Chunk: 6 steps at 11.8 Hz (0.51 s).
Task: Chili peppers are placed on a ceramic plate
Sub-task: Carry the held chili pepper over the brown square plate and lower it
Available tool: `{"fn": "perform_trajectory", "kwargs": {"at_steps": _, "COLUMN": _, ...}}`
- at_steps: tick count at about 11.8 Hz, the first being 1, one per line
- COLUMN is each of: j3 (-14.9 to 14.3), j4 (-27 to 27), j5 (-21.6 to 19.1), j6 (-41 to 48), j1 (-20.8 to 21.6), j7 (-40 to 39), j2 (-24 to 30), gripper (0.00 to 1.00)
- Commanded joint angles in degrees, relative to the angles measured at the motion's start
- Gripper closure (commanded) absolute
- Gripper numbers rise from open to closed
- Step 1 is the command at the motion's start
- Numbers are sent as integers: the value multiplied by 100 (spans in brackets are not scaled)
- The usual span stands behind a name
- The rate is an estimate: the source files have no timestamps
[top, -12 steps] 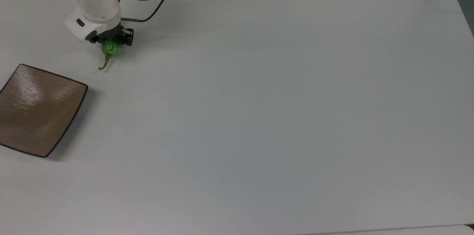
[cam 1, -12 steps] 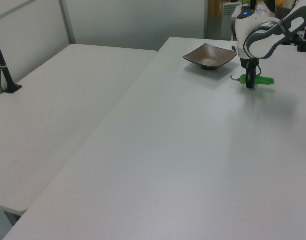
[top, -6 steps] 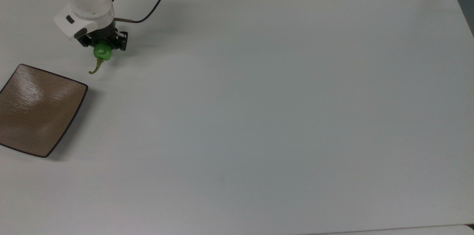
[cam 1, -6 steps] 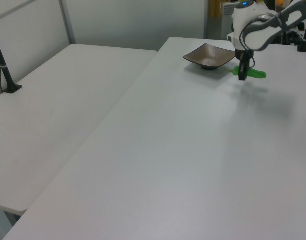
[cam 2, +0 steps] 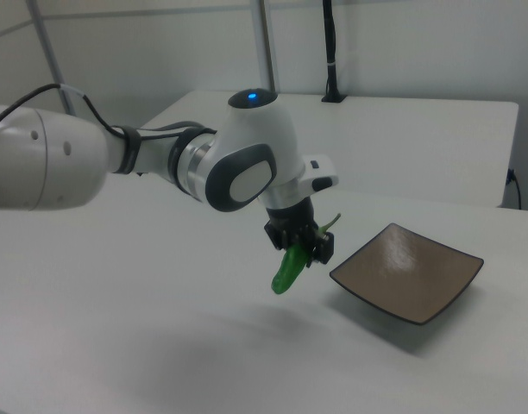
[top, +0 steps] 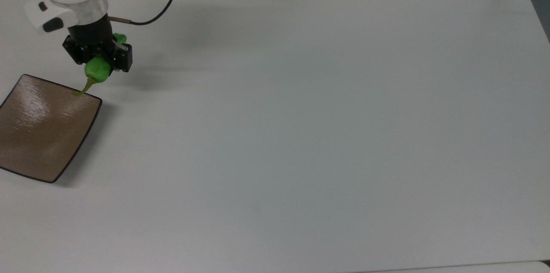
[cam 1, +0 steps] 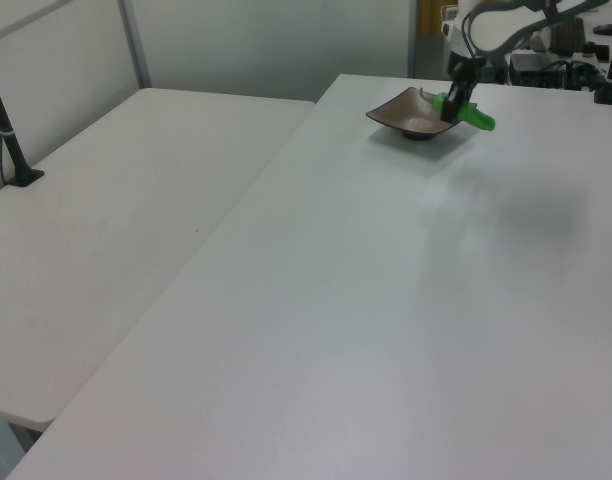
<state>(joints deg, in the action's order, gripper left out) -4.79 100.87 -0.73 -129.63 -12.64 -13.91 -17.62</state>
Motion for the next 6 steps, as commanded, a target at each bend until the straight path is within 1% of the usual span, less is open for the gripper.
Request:
{"fn": "perform_trajectory", "kwargs": {"at_steps": 1, "j3": -13, "j4": -681, "j5": -383, "j6": -80, "j1": -20, "j7": 81, "j2": -514, "gripper": 85}}
{"fn": "perform_trajectory", "kwargs": {"at_steps": 4, "j3": -13, "j4": -1515, "j5": -506, "j6": -98, "j1": -186, "j7": 642, "j2": -1075, "gripper": 85}}
{"fn": "perform_trajectory", "kwargs": {"at_steps": 5, "j3": -5, "j4": -1700, "j5": -602, "j6": -359, "j1": -300, "j7": 809, "j2": -1208, "gripper": 85}}
{"fn": "perform_trajectory", "kwargs": {"at_steps": 6, "j3": -13, "j4": -1711, "j5": -795, "j6": -797, "j1": -397, "j7": 976, "j2": -1270, "gripper": 85}}
